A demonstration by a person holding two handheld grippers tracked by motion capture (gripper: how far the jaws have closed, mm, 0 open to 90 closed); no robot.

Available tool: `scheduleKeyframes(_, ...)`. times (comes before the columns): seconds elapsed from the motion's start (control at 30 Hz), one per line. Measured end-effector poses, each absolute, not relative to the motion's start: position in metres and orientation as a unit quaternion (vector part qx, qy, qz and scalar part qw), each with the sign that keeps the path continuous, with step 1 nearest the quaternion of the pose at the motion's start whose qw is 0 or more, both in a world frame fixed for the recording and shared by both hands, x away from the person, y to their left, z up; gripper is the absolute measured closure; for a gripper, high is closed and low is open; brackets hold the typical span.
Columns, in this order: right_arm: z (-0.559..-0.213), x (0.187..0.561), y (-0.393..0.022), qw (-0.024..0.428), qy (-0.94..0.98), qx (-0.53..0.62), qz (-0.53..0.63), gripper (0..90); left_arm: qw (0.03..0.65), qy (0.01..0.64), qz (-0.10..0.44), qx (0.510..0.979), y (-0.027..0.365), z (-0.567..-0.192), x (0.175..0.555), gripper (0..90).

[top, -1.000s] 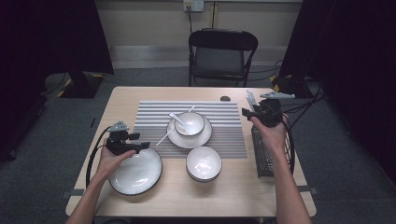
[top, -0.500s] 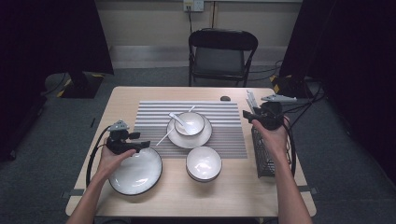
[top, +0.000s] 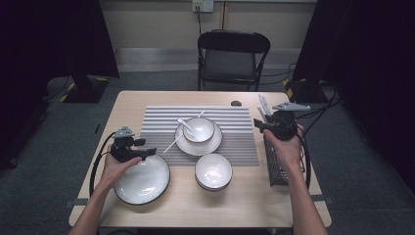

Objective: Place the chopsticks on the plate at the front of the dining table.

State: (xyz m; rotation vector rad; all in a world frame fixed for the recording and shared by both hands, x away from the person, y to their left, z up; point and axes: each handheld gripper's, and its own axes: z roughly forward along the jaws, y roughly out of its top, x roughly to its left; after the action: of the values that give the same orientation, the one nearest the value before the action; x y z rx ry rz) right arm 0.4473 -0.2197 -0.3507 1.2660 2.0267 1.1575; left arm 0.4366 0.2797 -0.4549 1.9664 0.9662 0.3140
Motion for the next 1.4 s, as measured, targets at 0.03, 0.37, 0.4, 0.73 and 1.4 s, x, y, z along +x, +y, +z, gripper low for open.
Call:
scheduleKeyframes(0.03, -0.351, 0.446, -0.219, 0.241, 0.741, 0.463, 0.423, 56.4, 0.444, 0.390, 0.129, 0.796, 0.279, -0.455, 0.437, 29.5)
scheduleKeyframes(0.37, -0.353, 0.444, -0.226, 0.240, 0.739, 0.471, 0.418, 67.5, 0.445, 0.390, 0.129, 0.796, 0.280, -0.455, 0.437, 29.5)
scheduleKeyframes(0.4, -0.354, 0.445, -0.226, 0.240, 0.739, 0.471, 0.417, 68.0, 0.444, 0.391, 0.129, 0.796, 0.280, -0.455, 0.437, 29.5)
scheduleKeyframes(0.73, -0.358, 0.449, -0.228, 0.231, 0.736, 0.491, 0.405, 71.8, 0.445, 0.390, 0.125, 0.796, 0.279, -0.456, 0.437, 30.7)
scheduleKeyframes(1.4, -0.357, 0.448, -0.228, 0.258, 0.745, 0.497, 0.363, 78.4, 0.451, 0.390, 0.125, 0.793, 0.278, -0.455, 0.437, 31.3)
